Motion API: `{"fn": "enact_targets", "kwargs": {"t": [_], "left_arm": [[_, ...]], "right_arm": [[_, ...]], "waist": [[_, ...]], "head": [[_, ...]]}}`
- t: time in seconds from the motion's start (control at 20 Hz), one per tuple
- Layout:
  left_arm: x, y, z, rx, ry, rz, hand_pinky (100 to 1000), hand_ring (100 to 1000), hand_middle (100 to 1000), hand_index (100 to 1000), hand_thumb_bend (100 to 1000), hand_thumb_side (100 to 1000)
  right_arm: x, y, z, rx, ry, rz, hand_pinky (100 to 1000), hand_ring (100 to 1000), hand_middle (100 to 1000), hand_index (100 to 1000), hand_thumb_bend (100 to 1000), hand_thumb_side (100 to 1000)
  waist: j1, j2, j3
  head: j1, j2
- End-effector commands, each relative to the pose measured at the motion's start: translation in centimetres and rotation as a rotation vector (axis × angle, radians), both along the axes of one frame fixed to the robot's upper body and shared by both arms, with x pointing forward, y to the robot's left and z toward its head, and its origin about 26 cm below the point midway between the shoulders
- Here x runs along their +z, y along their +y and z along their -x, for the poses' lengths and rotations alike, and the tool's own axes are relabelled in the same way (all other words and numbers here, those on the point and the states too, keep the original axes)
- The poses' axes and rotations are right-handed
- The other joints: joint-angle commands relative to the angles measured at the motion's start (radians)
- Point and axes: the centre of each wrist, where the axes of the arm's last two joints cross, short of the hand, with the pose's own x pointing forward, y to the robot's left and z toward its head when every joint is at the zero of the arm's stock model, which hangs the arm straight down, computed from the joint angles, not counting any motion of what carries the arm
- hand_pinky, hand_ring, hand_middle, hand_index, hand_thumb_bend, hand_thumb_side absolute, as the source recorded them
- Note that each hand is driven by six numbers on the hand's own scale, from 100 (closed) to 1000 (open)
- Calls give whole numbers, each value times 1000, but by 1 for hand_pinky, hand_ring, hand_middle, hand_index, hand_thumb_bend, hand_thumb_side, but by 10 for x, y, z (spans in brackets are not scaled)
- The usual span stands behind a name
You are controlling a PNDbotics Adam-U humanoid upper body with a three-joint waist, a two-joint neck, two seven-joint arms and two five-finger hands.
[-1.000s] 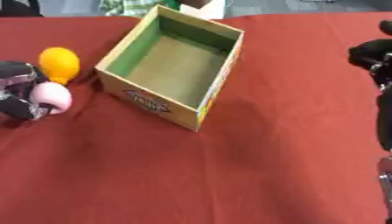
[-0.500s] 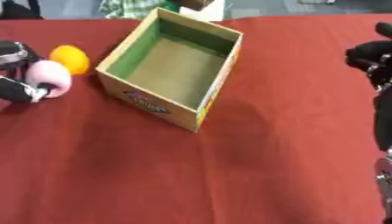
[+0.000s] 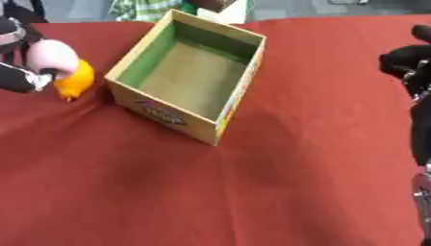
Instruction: Pick up objects on the table and place them in the box.
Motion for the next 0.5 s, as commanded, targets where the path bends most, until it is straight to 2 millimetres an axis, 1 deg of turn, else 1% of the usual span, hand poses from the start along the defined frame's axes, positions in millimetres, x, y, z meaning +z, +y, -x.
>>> {"fn": "enact_targets", "kwargs": {"t": [0.05, 0.1, 0.15, 0.2, 0.3, 0.35, 0.4, 0.5], "left_arm": [[13, 6, 3, 22, 6, -54, 519, 725, 792, 788, 100, 250], [12, 6, 2, 19, 17, -60, 551, 769, 853, 827, 100, 250], [12, 6, 2, 15, 27, -65, 572, 791, 883, 857, 100, 250], [12, 6, 2, 13, 33, -69, 589, 801, 894, 869, 100, 249], [12, 5, 2, 6, 35, -63, 561, 765, 836, 814, 100, 255], [13, 5, 3, 1, 24, -49, 522, 720, 777, 775, 100, 265], [14, 4, 3, -3, 5, -32, 485, 657, 702, 722, 100, 277], [17, 1, 4, -15, -38, 6, 436, 603, 619, 645, 100, 287]], "right_arm": [[7, -2, 2, -1, -19, 5, 736, 672, 558, 800, 100, 964], [6, -2, 2, -2, -18, 3, 736, 671, 557, 800, 100, 964], [6, -2, 2, -3, -18, 2, 736, 670, 557, 800, 100, 964], [6, -2, 2, -4, -17, 1, 736, 669, 556, 800, 100, 964], [6, -2, 2, -6, -15, -1, 736, 668, 556, 799, 100, 963], [6, -2, 2, -7, -14, -2, 736, 668, 555, 799, 100, 963], [6, -2, 2, -9, -13, -4, 736, 668, 555, 797, 100, 964], [6, -2, 2, -11, -11, -7, 736, 668, 555, 796, 100, 964]], "waist": [[2, -21, 0], [2, -21, 0], [2, -21, 1], [1, -21, 1], [1, -20, 1], [0, -20, 1], [0, -20, 1], [-1, -20, 1]], "head": [[-2, -4], [-2, -4], [-2, -4], [-1, -4], [-2, -4], [-2, -4], [-2, -4], [-2, -3]]}}
